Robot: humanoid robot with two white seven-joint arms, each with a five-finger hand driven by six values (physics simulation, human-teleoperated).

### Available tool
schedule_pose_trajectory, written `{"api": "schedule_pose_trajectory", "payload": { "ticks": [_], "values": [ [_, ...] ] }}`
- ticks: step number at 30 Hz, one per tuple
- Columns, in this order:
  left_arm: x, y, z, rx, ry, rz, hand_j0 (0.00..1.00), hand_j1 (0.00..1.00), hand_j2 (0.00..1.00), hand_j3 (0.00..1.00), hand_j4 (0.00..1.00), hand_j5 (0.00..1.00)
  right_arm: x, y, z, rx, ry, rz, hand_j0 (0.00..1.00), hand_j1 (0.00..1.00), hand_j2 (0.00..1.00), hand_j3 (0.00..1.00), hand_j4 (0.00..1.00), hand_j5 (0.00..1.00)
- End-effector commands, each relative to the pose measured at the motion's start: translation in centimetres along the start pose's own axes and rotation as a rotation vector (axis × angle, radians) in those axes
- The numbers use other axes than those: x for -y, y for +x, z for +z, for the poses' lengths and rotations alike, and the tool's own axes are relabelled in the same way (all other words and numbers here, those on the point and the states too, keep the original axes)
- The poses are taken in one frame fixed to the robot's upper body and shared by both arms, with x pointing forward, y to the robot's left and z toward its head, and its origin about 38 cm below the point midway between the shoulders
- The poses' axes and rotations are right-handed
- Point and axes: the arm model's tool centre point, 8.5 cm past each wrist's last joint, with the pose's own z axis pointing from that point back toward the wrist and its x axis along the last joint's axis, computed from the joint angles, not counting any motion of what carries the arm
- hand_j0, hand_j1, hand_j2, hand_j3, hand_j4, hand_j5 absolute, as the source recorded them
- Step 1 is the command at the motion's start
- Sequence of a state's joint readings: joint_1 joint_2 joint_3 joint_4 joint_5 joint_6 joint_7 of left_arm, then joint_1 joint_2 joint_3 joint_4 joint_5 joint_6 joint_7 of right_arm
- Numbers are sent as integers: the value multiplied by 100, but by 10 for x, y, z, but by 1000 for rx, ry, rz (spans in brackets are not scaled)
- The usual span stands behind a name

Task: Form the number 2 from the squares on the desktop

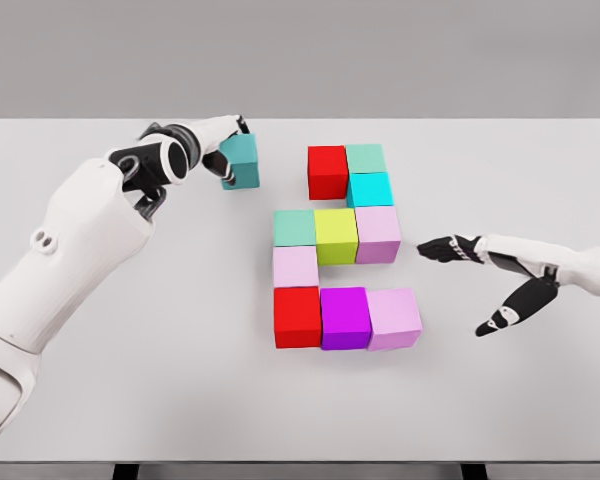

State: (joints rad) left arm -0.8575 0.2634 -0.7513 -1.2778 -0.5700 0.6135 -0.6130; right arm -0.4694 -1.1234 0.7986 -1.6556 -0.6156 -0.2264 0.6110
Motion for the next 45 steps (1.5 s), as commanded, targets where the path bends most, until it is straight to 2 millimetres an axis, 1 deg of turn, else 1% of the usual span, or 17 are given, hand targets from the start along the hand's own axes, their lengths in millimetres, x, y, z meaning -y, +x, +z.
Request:
{"api": "schedule_pose_trajectory", "payload": {
  "ticks": [1, 4, 7, 13, 16, 18, 20, 22, 23, 26, 29, 31, 33, 34, 36, 39, 45],
  "values": [
    [1, 8, -1, 2, 14, -18, 36, 36, 36, 36, 36, 36, 0, 1, 3, 4, -1, 6, 100, 100, 100, 100, 100, 100],
    [1, 11, -1, 1, 22, -28, 36, 36, 36, 36, 36, 36, -6, -2, 13, -7, 14, 17, 100, 100, 100, 100, 100, 100],
    [3, 17, -2, 3, 31, -41, 36, 36, 36, 36, 36, 36, -15, 15, 40, -7, 65, 96, 100, 100, 100, 100, 100, 100],
    [6, 28, -2, 15, 36, -49, 35, 35, 35, 35, 35, 35, -24, 18, 44, 60, 95, 175, 100, 100, 100, 100, 100, 100],
    [9, 35, -3, 22, 40, -55, 35, 35, 35, 35, 35, 35, -16, 31, 74, 78, 103, 287, 100, 100, 100, 100, 100, 100],
    [11, 42, -3, 30, 44, -62, 35, 35, 35, 35, 35, 35, 12, 42, 90, 48, 33, 356, 100, 100, 100, 100, 100, 100],
    [10, 43, -3, 31, 44, -60, 35, 35, 35, 35, 35, 35, 60, 62, 104, 92, -146, 444, 100, 100, 100, 100, 100, 100],
    [11, 44, -3, 34, 44, -59, 35, 35, 35, 35, 35, 35, 89, 65, 114, 142, -299, 463, 100, 100, 100, 100, 100, 100],
    [11, 44, -3, 34, 44, -59, 35, 35, 35, 35, 35, 35, 94, 63, 116, 147, -329, 459, 100, 100, 100, 100, 100, 100],
    [13, 47, -3, 40, 40, -59, 35, 35, 35, 35, 35, 35, 102, 23, 102, 192, -459, 353, 100, 100, 100, 100, 100, 100],
    [13, 48, -2, 42, 40, -59, 36, 36, 36, 36, 36, 36, 90, -6, 107, 80, -467, 379, 100, 100, 100, 100, 100, 100],
    [14, 49, -1, 48, 41, -59, 36, 36, 36, 36, 36, 36, 68, -22, 111, 59, -469, 347, 100, 100, 100, 100, 100, 100],
    [15, 50, -1, 51, 42, -61, 36, 36, 36, 36, 36, 36, 51, -31, 110, 73, -511, 336, 100, 100, 100, 100, 100, 100],
    [16, 50, -1, 52, 39, -60, 36, 36, 36, 36, 36, 36, 44, -23, 116, 51, -516, 396, 100, 100, 100, 100, 100, 100],
    [18, 50, -1, 52, 35, -59, 36, 36, 36, 36, 36, 36, 21, -31, 127, 13, -531, 394, 100, 100, 100, 100, 100, 100],
    [18, 49, -2, 49, 35, -59, 41, 41, 41, 41, 41, 41, 21, -30, 129, 10, -529, 397, 100, 100, 100, 100, 100, 100],
    [18, 45, -4, 35, 31, -57, 39, 39, 39, 39, 39, 39, 19, -33, 138, -42, -478, 403, 100, 100, 100, 100, 100, 100]
  ]
}}
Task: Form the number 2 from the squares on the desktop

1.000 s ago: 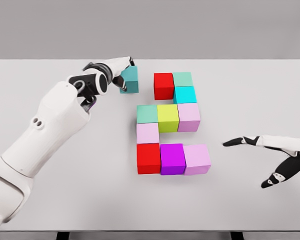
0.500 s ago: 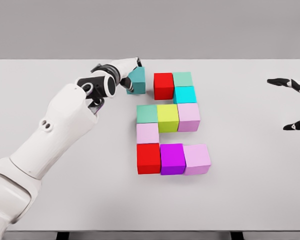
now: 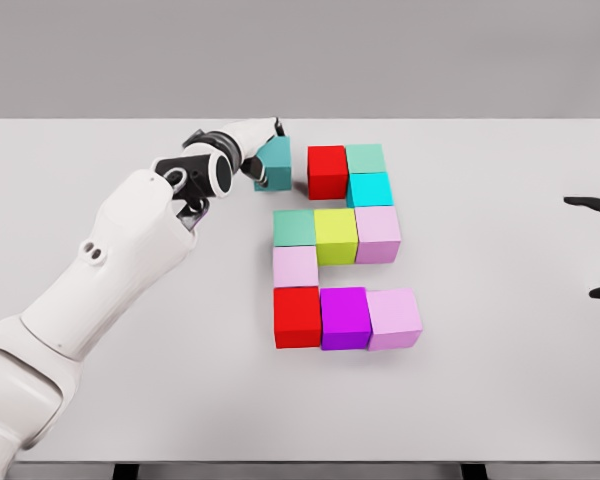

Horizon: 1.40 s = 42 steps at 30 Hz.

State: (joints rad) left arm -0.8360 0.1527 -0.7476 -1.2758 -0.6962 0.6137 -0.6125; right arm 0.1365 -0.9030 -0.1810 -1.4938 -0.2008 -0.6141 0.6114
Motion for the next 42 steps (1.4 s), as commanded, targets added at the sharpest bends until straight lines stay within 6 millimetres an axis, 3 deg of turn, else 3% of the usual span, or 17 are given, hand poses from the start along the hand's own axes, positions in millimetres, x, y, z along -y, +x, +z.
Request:
{"api": "schedule_pose_trajectory", "payload": {
  "ticks": [1, 4, 28, 29, 33, 39, 42],
  "values": [
    [0, -1, -1, -3, 2, -3, 39, 39, 39, 39, 39, 39, 14, 4, 5, -17, 36, 41, 100, 100, 100, 100, 100, 100],
    [0, -6, -5, -24, -9, 3, 39, 39, 39, 39, 39, 39, 10, 5, 3, -19, 78, 43, 100, 100, 100, 100, 100, 100],
    [0, 11, -6, 4, -12, 11, 41, 41, 41, 41, 41, 41, 4, 12, -4, 3, 105, 56, 100, 100, 100, 100, 100, 100],
    [0, 11, -6, 4, -12, 11, 42, 42, 42, 42, 42, 42, 4, 11, -4, 2, 106, 57, 100, 100, 100, 100, 100, 100],
    [0, 12, -6, 4, -12, 9, 63, 63, 63, 63, 63, 63, 4, 12, -4, 3, 105, 56, 100, 100, 100, 100, 100, 100],
    [0, 10, -7, 1, -13, 9, 78, 78, 78, 78, 78, 78, 4, 12, -4, 3, 107, 57, 100, 100, 100, 100, 100, 100],
    [0, 10, -7, 1, -13, 9, 80, 80, 80, 80, 80, 80, 3, 12, -4, 2, 110, 55, 100, 100, 100, 100, 100, 100]
  ]
}}
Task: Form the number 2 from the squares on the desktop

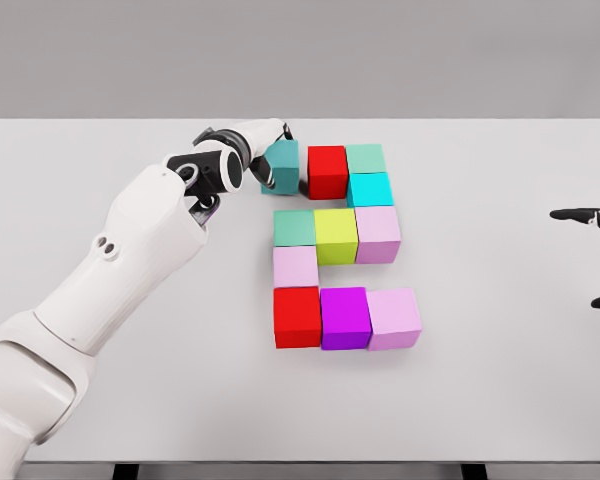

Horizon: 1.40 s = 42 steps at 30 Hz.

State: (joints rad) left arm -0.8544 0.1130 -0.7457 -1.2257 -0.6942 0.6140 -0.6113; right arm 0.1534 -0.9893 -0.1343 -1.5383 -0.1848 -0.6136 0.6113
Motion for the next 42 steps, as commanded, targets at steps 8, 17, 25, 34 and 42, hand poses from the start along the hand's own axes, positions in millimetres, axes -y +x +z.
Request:
{"api": "schedule_pose_trajectory", "payload": {
  "ticks": [8, 17, 25, 34, 42],
  "values": [
    [0, 0, 0, 1, 2, -4, 89, 89, 89, 89, 89, 89, 0, 1, 0, 3, -2, -6, 100, 100, 100, 100, 100, 100],
    [0, 1, 2, 7, 6, -5, 100, 100, 100, 100, 100, 100, 0, 1, -1, 4, -4, -7, 100, 100, 100, 100, 100, 100],
    [-35, -19, 39, 85, 86, 34, 100, 100, 100, 100, 100, 100, -2, 4, -4, 18, 7, -6, 100, 100, 100, 100, 100, 100],
    [-46, -114, 89, 23, 114, 64, 100, 100, 100, 100, 100, 100, -4, 4, -5, 18, 5, -11, 100, 100, 100, 100, 100, 100],
    [-24, -93, 84, 72, -32, -59, 100, 100, 100, 100, 100, 100, -4, 4, -5, 21, 6, -9, 100, 100, 100, 100, 100, 100]
  ]
}}
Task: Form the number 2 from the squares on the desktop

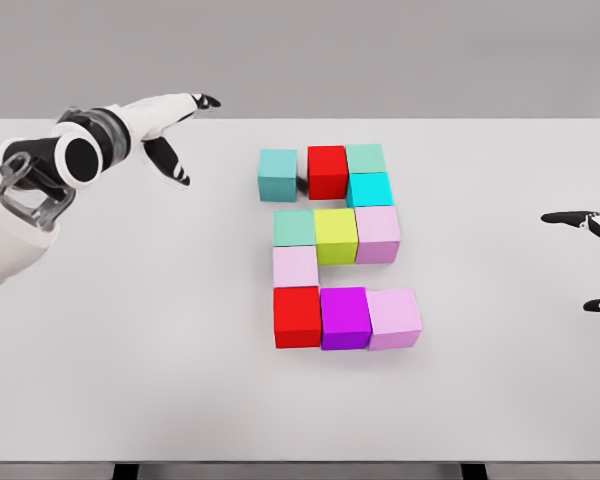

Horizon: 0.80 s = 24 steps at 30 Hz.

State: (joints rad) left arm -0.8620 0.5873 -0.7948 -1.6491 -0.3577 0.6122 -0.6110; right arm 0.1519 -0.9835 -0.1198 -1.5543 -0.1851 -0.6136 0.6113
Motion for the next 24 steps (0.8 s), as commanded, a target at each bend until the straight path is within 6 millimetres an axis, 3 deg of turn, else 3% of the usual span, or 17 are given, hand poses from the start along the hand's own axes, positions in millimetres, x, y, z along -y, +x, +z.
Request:
{"api": "schedule_pose_trajectory", "payload": {
  "ticks": [1, 12, 24],
  "values": [
    [31, -3, -10, -15, -94, -33, 100, 100, 100, 100, 100, 100, 1, 0, 0, 2, -4, -6, 100, 100, 100, 100, 100, 100],
    [58, 2, -34, -50, -272, -113, 100, 100, 100, 100, 100, 100, 0, 2, -1, 8, -6, -7, 100, 100, 100, 100, 100, 100],
    [60, 14, -40, -46, -279, -159, 100, 100, 100, 100, 100, 100, -2, 4, -3, 16, 0, -7, 100, 100, 100, 100, 100, 100]
  ]
}}
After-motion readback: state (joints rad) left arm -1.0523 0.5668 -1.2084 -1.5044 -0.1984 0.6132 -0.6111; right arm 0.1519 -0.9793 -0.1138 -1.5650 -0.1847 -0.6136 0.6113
